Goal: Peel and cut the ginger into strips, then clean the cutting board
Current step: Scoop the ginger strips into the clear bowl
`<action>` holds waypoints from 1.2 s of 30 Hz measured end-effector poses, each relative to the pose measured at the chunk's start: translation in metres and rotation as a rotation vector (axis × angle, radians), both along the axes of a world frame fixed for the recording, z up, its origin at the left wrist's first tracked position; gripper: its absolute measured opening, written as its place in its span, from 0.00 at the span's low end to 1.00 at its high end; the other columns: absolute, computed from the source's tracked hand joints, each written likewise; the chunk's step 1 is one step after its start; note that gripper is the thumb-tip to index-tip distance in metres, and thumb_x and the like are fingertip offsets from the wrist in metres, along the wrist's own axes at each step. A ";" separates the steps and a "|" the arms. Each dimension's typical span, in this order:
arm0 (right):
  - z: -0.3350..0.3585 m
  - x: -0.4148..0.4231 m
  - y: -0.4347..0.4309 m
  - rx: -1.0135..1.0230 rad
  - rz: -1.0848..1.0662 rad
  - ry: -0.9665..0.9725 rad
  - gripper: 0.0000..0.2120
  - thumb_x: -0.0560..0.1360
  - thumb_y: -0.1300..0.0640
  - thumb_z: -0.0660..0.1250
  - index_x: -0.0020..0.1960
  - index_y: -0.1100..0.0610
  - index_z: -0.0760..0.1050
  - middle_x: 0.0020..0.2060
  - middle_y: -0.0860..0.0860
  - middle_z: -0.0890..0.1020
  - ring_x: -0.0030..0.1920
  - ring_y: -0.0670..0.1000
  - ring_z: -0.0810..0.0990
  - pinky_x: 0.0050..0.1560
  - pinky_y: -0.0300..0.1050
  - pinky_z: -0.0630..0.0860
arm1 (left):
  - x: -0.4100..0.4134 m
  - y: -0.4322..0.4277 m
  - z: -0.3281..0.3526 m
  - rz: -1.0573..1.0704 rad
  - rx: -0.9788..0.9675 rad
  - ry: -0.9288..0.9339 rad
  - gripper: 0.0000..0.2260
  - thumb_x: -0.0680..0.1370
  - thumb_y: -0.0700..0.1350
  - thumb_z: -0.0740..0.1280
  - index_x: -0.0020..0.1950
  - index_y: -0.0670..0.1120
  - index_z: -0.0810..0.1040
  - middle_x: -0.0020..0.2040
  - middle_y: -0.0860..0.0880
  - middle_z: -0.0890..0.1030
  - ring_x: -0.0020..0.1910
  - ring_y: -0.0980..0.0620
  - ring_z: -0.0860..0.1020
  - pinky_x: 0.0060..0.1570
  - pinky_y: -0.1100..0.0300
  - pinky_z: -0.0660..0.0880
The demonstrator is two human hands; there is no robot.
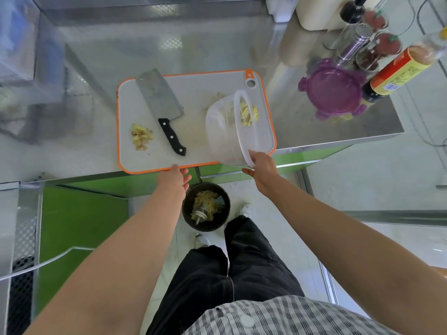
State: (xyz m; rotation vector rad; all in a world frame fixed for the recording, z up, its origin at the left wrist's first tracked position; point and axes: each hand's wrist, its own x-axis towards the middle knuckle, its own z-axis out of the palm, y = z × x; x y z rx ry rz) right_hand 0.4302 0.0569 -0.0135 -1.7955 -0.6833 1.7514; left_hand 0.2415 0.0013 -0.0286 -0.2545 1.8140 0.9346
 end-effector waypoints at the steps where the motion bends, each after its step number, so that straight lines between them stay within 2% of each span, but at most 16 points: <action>1: -0.001 0.001 -0.003 0.002 0.017 -0.006 0.15 0.77 0.62 0.56 0.59 0.63 0.77 0.58 0.57 0.78 0.52 0.52 0.75 0.45 0.42 0.76 | 0.001 -0.002 0.001 0.005 -0.006 0.001 0.07 0.83 0.47 0.57 0.51 0.46 0.72 0.40 0.53 0.79 0.35 0.56 0.77 0.33 0.62 0.68; 3: -0.002 0.002 -0.011 0.017 0.053 -0.027 0.16 0.77 0.61 0.56 0.60 0.64 0.76 0.57 0.57 0.79 0.51 0.51 0.75 0.46 0.42 0.76 | 0.004 -0.008 0.001 0.013 -0.005 0.010 0.07 0.83 0.46 0.57 0.53 0.45 0.72 0.39 0.53 0.79 0.34 0.56 0.77 0.33 0.62 0.69; 6: -0.002 0.004 -0.023 0.034 0.091 -0.051 0.16 0.77 0.61 0.56 0.59 0.67 0.76 0.49 0.57 0.79 0.47 0.51 0.75 0.49 0.45 0.75 | 0.005 -0.017 0.000 0.016 0.015 0.018 0.07 0.83 0.46 0.57 0.54 0.45 0.72 0.39 0.52 0.79 0.35 0.56 0.77 0.33 0.62 0.69; 8: -0.002 0.005 -0.028 0.036 0.091 -0.059 0.16 0.77 0.61 0.56 0.60 0.67 0.75 0.49 0.55 0.78 0.48 0.52 0.74 0.48 0.45 0.74 | 0.005 -0.022 -0.001 0.010 0.025 0.016 0.07 0.83 0.46 0.57 0.55 0.45 0.72 0.39 0.51 0.79 0.36 0.55 0.77 0.33 0.62 0.69; 11: -0.001 0.009 -0.032 0.049 0.076 -0.074 0.14 0.79 0.59 0.56 0.60 0.63 0.73 0.54 0.56 0.76 0.50 0.52 0.75 0.45 0.44 0.76 | 0.005 -0.028 0.007 -0.018 0.034 -0.035 0.09 0.84 0.46 0.55 0.59 0.45 0.70 0.40 0.48 0.80 0.35 0.52 0.77 0.33 0.61 0.71; 14: 0.008 0.019 -0.039 0.134 0.160 -0.176 0.09 0.79 0.58 0.55 0.54 0.59 0.72 0.52 0.53 0.76 0.48 0.54 0.78 0.36 0.44 0.74 | 0.006 -0.037 0.020 -0.068 -0.021 -0.069 0.13 0.83 0.51 0.50 0.59 0.45 0.67 0.39 0.43 0.78 0.33 0.48 0.75 0.33 0.58 0.72; 16: 0.014 0.026 -0.046 0.214 0.210 -0.258 0.09 0.80 0.59 0.54 0.51 0.58 0.72 0.50 0.52 0.76 0.45 0.55 0.80 0.30 0.42 0.70 | 0.004 -0.043 0.025 -0.170 -0.021 0.079 0.15 0.82 0.52 0.49 0.56 0.43 0.68 0.39 0.40 0.76 0.30 0.46 0.71 0.31 0.57 0.69; 19: 0.021 0.034 -0.058 0.333 0.276 -0.331 0.10 0.80 0.58 0.55 0.51 0.61 0.72 0.46 0.55 0.79 0.39 0.55 0.80 0.25 0.39 0.69 | 0.000 -0.049 0.026 -0.376 0.091 0.305 0.23 0.77 0.60 0.49 0.44 0.43 0.74 0.50 0.32 0.79 0.39 0.47 0.71 0.42 0.48 0.71; 21: 0.025 0.039 -0.064 0.402 0.367 -0.368 0.10 0.80 0.57 0.57 0.48 0.63 0.72 0.43 0.56 0.81 0.36 0.55 0.78 0.25 0.39 0.70 | 0.003 -0.056 0.038 -0.441 0.206 0.408 0.30 0.74 0.68 0.46 0.37 0.45 0.73 0.38 0.38 0.78 0.39 0.47 0.72 0.46 0.45 0.73; 23: 0.025 0.045 -0.073 0.424 0.483 -0.414 0.10 0.79 0.57 0.59 0.46 0.64 0.73 0.41 0.55 0.83 0.34 0.55 0.79 0.26 0.38 0.71 | 0.008 -0.070 0.051 -0.548 0.298 0.476 0.34 0.74 0.70 0.43 0.34 0.44 0.73 0.28 0.44 0.75 0.31 0.46 0.75 0.43 0.47 0.74; 26: 0.019 0.052 -0.086 0.348 0.656 -0.476 0.10 0.77 0.57 0.61 0.45 0.64 0.74 0.38 0.53 0.84 0.35 0.58 0.81 0.32 0.44 0.76 | 0.009 -0.097 0.051 -0.771 0.320 0.491 0.34 0.79 0.67 0.44 0.36 0.40 0.74 0.23 0.44 0.76 0.23 0.45 0.76 0.35 0.50 0.77; 28: 0.013 0.053 -0.093 0.273 0.759 -0.532 0.10 0.76 0.57 0.60 0.45 0.64 0.75 0.38 0.53 0.84 0.34 0.58 0.81 0.39 0.52 0.78 | 0.006 -0.108 0.045 -0.933 0.221 0.466 0.34 0.79 0.67 0.48 0.42 0.37 0.75 0.29 0.41 0.80 0.23 0.46 0.79 0.38 0.49 0.80; 29: 0.010 0.051 -0.095 0.248 0.784 -0.556 0.10 0.76 0.58 0.59 0.44 0.64 0.74 0.39 0.54 0.84 0.33 0.57 0.81 0.39 0.51 0.77 | 0.005 -0.111 0.041 -0.964 0.157 0.399 0.32 0.78 0.66 0.52 0.46 0.37 0.75 0.33 0.40 0.81 0.25 0.46 0.81 0.40 0.47 0.81; 32: 0.005 0.041 -0.097 0.185 0.776 -0.564 0.09 0.76 0.58 0.57 0.39 0.60 0.66 0.35 0.57 0.82 0.27 0.51 0.82 0.33 0.45 0.68 | 0.010 -0.114 0.032 -0.866 0.028 0.078 0.19 0.79 0.55 0.63 0.59 0.41 0.69 0.44 0.39 0.77 0.32 0.39 0.83 0.42 0.46 0.82; 34: 0.002 0.034 -0.092 0.147 0.786 -0.571 0.08 0.76 0.59 0.55 0.38 0.59 0.64 0.33 0.59 0.81 0.31 0.53 0.84 0.34 0.44 0.68 | 0.016 -0.114 0.024 -0.814 -0.001 0.018 0.14 0.79 0.45 0.65 0.62 0.42 0.69 0.48 0.40 0.77 0.33 0.40 0.83 0.42 0.48 0.82; 36: -0.001 0.033 -0.086 0.093 0.827 -0.562 0.07 0.76 0.60 0.56 0.40 0.61 0.68 0.34 0.61 0.83 0.39 0.59 0.84 0.39 0.46 0.73 | 0.021 -0.112 0.018 -0.747 0.005 0.049 0.09 0.79 0.40 0.63 0.59 0.42 0.71 0.52 0.41 0.78 0.34 0.40 0.82 0.38 0.51 0.82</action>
